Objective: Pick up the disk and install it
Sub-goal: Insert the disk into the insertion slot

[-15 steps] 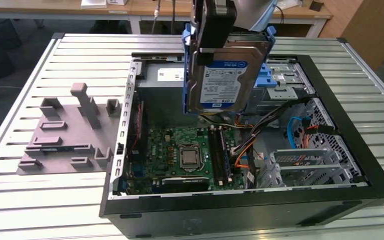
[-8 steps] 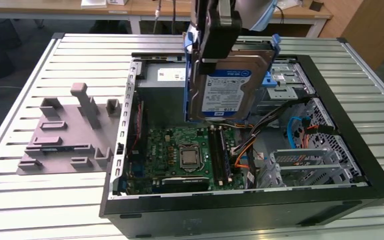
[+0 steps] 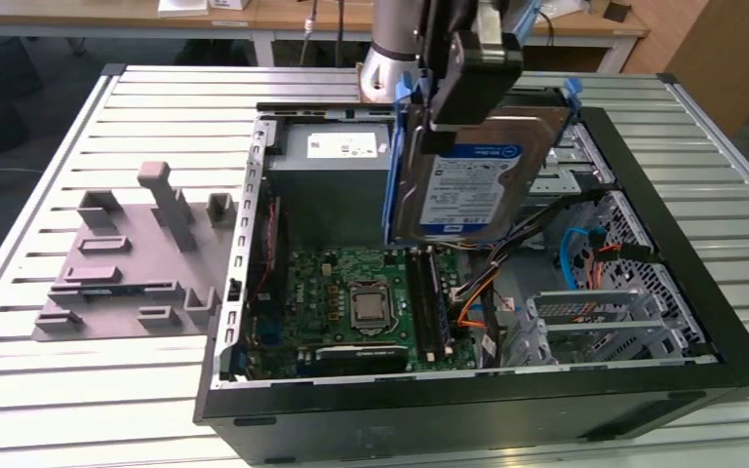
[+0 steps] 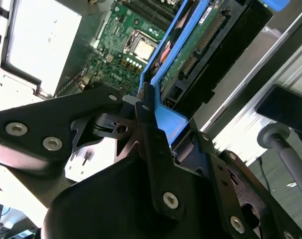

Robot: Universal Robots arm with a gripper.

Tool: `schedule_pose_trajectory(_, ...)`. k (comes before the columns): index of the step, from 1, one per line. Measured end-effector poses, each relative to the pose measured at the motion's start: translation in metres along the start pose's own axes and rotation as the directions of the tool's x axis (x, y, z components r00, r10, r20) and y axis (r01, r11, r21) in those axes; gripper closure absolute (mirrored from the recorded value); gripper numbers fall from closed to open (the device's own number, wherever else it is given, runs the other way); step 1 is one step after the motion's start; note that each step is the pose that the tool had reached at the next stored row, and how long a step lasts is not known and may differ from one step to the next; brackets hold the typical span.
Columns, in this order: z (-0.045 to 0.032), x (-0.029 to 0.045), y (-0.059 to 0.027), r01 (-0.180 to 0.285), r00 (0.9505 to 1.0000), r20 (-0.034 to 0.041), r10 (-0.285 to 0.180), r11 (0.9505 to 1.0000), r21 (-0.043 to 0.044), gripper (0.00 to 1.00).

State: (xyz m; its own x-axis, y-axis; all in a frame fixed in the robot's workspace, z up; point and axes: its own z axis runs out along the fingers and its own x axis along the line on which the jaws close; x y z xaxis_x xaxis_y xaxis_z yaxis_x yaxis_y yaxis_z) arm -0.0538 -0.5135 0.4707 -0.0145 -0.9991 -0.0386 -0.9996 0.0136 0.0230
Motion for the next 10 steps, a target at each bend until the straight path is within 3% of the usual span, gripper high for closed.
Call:
schedule_pose_trajectory(4,0.0007,0.0036,-0.0039,0.000,1.0000,-0.0001,0.000,1.0000,0.0000,0.64)
schedule_pose_trajectory(10,0.0012,0.0210,-0.0048,0.000,1.0000,-0.0004,0.000,1.0000,-0.0001,0.64)
